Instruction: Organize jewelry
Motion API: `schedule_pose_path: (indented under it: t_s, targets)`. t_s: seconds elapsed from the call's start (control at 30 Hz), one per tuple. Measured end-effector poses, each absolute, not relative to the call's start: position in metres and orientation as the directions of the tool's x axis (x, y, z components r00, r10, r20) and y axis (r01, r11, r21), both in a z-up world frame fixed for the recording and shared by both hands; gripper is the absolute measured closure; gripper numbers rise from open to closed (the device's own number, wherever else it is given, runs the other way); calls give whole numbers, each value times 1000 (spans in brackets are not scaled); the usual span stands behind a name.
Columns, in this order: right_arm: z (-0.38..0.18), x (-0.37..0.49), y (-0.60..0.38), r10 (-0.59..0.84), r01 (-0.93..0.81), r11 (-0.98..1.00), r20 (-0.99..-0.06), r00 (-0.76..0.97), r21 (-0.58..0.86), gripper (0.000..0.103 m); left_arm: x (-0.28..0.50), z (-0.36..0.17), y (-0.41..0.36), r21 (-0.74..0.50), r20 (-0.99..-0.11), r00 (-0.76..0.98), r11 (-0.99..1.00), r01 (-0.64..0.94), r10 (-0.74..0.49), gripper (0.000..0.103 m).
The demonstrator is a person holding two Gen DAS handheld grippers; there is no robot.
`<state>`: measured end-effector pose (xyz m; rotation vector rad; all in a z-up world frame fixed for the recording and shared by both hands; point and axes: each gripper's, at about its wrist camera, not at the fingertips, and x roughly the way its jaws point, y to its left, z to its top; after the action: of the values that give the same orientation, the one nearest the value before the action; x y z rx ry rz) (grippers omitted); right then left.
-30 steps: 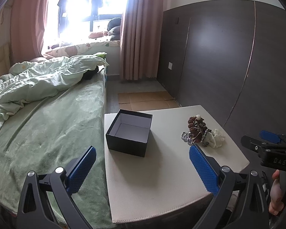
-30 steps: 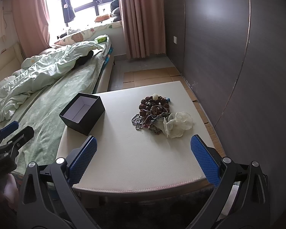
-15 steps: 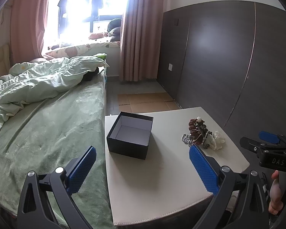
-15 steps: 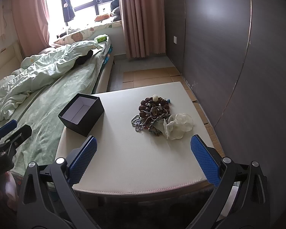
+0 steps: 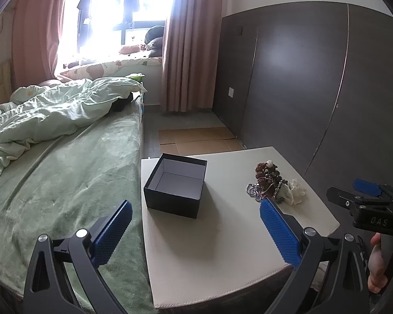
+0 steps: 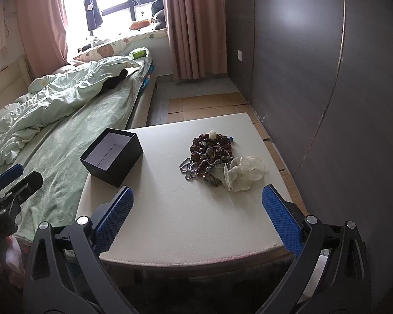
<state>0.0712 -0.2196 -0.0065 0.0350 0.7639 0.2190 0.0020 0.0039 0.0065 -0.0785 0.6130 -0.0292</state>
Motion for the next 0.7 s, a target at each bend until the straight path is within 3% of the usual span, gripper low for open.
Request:
schedule_pose_path:
  t_s: [0.7]
  targets:
    - [-4,65,-228,211,-168,977,-683,700,129,5,8,3,5,-113,-574,817,994,-9,-58,8]
